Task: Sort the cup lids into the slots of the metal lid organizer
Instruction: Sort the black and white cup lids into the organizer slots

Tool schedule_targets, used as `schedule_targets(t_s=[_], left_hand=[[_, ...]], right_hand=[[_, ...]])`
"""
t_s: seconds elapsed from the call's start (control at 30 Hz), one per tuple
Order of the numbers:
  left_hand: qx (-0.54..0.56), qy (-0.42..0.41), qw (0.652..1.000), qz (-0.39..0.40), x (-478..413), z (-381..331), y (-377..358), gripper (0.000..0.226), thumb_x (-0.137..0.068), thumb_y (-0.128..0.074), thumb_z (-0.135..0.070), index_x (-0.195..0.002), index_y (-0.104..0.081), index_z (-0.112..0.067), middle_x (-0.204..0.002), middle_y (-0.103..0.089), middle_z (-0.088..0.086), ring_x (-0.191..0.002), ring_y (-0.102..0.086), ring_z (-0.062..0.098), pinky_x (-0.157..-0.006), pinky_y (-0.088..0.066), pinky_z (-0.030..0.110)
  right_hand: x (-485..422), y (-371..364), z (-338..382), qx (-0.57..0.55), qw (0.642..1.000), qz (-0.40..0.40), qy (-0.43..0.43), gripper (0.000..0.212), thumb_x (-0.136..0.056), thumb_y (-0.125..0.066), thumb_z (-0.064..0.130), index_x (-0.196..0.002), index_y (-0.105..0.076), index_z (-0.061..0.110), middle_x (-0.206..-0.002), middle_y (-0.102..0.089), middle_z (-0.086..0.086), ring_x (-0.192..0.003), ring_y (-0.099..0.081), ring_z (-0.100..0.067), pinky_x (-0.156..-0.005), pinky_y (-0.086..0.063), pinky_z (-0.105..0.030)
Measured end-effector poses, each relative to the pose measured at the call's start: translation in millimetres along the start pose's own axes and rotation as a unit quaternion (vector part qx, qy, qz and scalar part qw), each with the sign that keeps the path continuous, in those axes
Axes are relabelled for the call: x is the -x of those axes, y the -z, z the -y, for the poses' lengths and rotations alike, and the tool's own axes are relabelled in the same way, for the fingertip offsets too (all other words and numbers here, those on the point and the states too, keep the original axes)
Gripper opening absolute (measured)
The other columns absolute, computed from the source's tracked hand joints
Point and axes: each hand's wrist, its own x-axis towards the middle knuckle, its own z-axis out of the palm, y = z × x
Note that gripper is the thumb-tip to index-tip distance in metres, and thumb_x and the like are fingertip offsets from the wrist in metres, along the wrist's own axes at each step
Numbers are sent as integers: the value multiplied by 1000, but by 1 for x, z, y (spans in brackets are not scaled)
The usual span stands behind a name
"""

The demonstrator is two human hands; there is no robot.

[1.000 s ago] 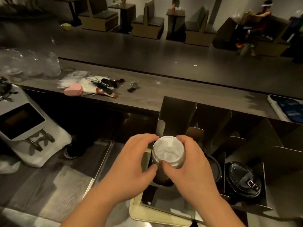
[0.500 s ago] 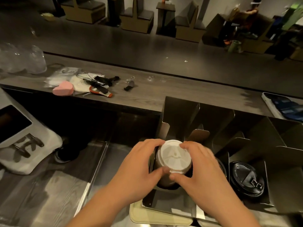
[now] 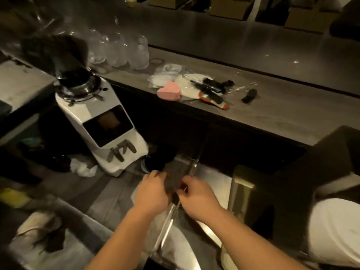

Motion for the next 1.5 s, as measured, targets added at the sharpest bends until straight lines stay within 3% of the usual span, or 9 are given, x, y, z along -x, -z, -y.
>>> schedule_targets(t_s=[0.23, 0.37, 0.6, 0.8, 0.93, 1.13, 1.23, 1.4, 1.5], left_hand=[[-66, 88, 990, 87, -99, 63, -33, 69, -98, -46, -21, -158, -13, -31, -168, 3, 8, -153, 3, 34, -122, -11, 48], [-39, 40, 998, -8, -120, 100, -69, 42, -88, -52, -38, -130, -52, -32, -147, -51, 17, -130, -51, 44, -93, -52, 54], [-23, 10, 1000, -7, -87, 111, -65, 48, -76, -63, -43, -117, -55, -19, -123, -55, 8, -102, -58, 33, -81, -53, 45], [41, 74, 996, 40, -99, 106, -68, 86, -72, -75, -37, -143, -37, -7, -151, -30, 18, -137, -34, 37, -109, -40, 46], [-31, 16, 999, 21, -97, 108, -71, 52, -75, -61, -40, -122, -51, -18, -126, -53, 8, -113, -54, 31, -90, -52, 42], [183, 78, 980, -28, -83, 109, -59, 41, -62, -75, -30, -95, -50, -29, -93, -58, -3, -83, -64, 18, -63, -56, 33], [400, 140, 902, -79, -70, 85, -33, 65, -72, -82, -10, -124, -43, -24, -104, -61, -5, -92, -66, 14, -73, -57, 32], [812, 115, 567, 79, -45, 53, 15, 91, -66, -84, -18, -145, -41, -7, -131, -57, 19, -107, -67, 30, -80, -57, 40], [864, 44, 484, 133, -24, 24, 37, 80, -56, -89, -27, -129, -61, -10, -125, -61, 19, -110, -64, 34, -87, -53, 48]], right_hand=[[-121, -65, -11, 44, 998, 27, -33, 41, -90, -52, 28, -129, -61, 16, -132, -59, -11, -122, -56, -33, -103, -42, -34], [-178, -74, -22, 139, 989, 24, -36, 60, -89, -58, 25, -146, -42, 24, -154, -34, -6, -134, -36, -39, -112, -34, -44], [-203, -102, -46, 260, 963, 67, -38, 40, -88, -59, 35, -127, -60, 26, -141, -46, -8, -125, -44, -36, -102, -41, -42], [-203, -112, -45, 309, 950, 53, -9, 46, -87, -59, 42, -130, -62, 25, -148, -38, -12, -139, -26, -38, -114, -21, -51], [-217, -112, -45, 261, 962, 73, 39, 43, -86, -66, 37, -124, -64, 16, -141, -42, -14, -131, -36, -35, -111, -33, -39], [-196, -108, -46, 0, 998, -48, -43, 36, -69, -76, 32, -92, -51, 21, -110, -46, -4, -106, -46, -28, -82, -41, -33], [-164, -92, -37, -274, 947, -112, -126, 57, -67, -81, 28, -113, -47, 33, -122, -41, -2, -108, -52, -20, -90, -48, -33], [-94, -42, -1, -605, 787, -85, -87, 80, -71, -71, 13, -134, -46, 54, -145, -47, -10, -124, -54, -39, -92, -55, -44], [-47, 7, 28, -652, 754, -78, -3, 80, -66, -74, 5, -135, -52, 39, -138, -54, -15, -117, -61, -35, -82, -56, -35]])
